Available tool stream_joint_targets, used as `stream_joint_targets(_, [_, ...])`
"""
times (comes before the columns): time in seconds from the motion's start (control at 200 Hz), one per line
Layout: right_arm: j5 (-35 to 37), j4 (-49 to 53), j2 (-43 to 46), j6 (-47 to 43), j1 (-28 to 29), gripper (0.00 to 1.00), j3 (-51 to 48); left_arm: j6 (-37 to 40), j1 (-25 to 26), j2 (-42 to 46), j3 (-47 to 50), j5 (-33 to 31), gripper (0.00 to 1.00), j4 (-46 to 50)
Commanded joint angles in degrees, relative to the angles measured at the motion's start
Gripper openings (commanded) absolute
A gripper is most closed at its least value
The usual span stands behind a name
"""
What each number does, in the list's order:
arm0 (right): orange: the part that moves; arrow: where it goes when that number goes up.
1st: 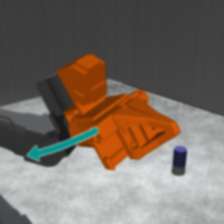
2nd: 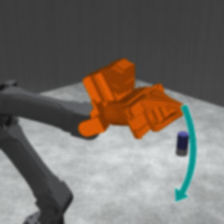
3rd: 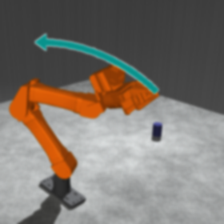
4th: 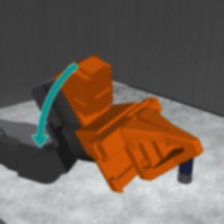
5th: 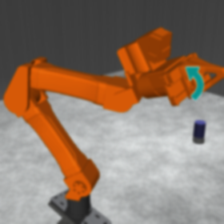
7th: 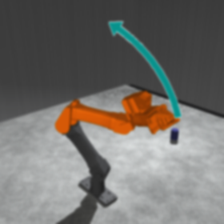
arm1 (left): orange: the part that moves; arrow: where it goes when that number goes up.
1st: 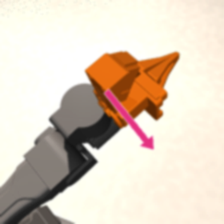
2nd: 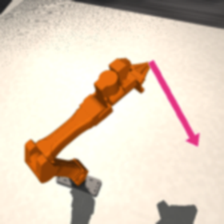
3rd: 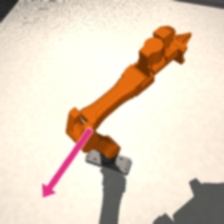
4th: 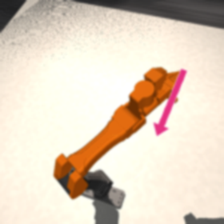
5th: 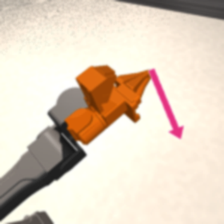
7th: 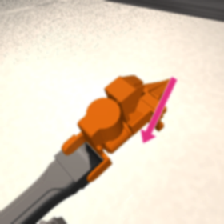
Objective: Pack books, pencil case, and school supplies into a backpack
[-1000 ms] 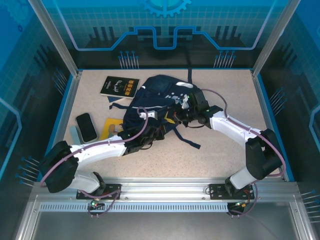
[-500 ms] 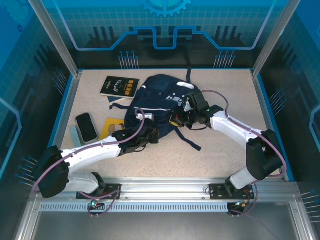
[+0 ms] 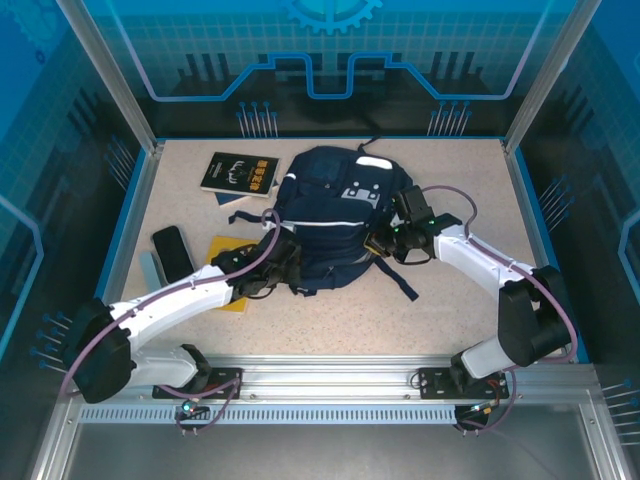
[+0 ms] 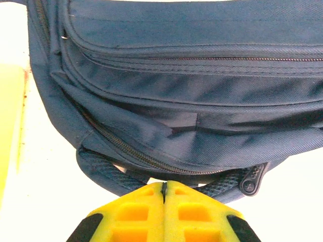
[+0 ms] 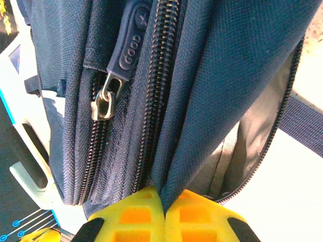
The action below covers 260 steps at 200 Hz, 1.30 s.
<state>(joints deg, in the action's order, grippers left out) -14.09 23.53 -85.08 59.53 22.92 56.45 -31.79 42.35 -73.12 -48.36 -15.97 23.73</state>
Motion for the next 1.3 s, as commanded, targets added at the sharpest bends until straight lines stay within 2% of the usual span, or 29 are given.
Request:
stream_joint_targets(0.0, [-1.4,-1.6,1.9,-1.3,-0.8,0.00,-0.7,3.3,-0.5,-1.4,-1.5,7.8,0.01,-1.2])
stream_joint_targets(0.09, [-4.4,-3.3,1.8,-1.3,-0.8,0.00,-0.7,3.2,-0.4,-1.8,-0.7,13.2,0.17,-5.3])
stream_joint_targets(0.18, [-5.5,-3.3,1.9,-1.5,-0.8,0.00,0.1,3.1,-0.4,-3.1,-0.5,15.5,0.33,-7.1])
stream_joint_targets(0.305, [-6.3,-3.0,2.2,-1.8,-0.8,0.00,0.9,4.3,0.2,-5.2,-0.2,18.7,0.40,-10.1])
stream_joint_targets(0.425, [-7.0,-3.1,2.2,-1.5,-0.8,0.00,1.2,5.7,1.8,-7.3,-0.9,17.6,0.42,-11.3])
stream_joint_targets(0.605, [-7.8,-3.3,2.6,-1.1,-0.8,0.00,1.5,6.9,3.0,-11.1,-2.6,13.1,0.41,-9.7])
stream_joint_targets(0.89, [-8.5,-3.3,3.1,-1.1,-0.7,0.00,1.8,9.0,3.4,-14.4,-3.8,8.8,0.33,-10.1])
stream_joint_targets(0.97, [-8.6,-3.3,3.2,-1.1,-0.7,0.00,1.6,9.7,3.4,-14.4,-4.0,8.3,0.27,-10.7])
stream_joint_targets(1.206, [-5.3,-1.3,3.7,-2.1,-0.9,0.00,1.3,10.7,3.5,-12.6,-2.9,7.1,0.00,-11.0])
stream_joint_targets(1.296, [-2.7,0.5,4.1,-2.9,-1.6,0.00,1.3,11.2,3.4,-11.7,-2.0,6.4,0.00,-10.2])
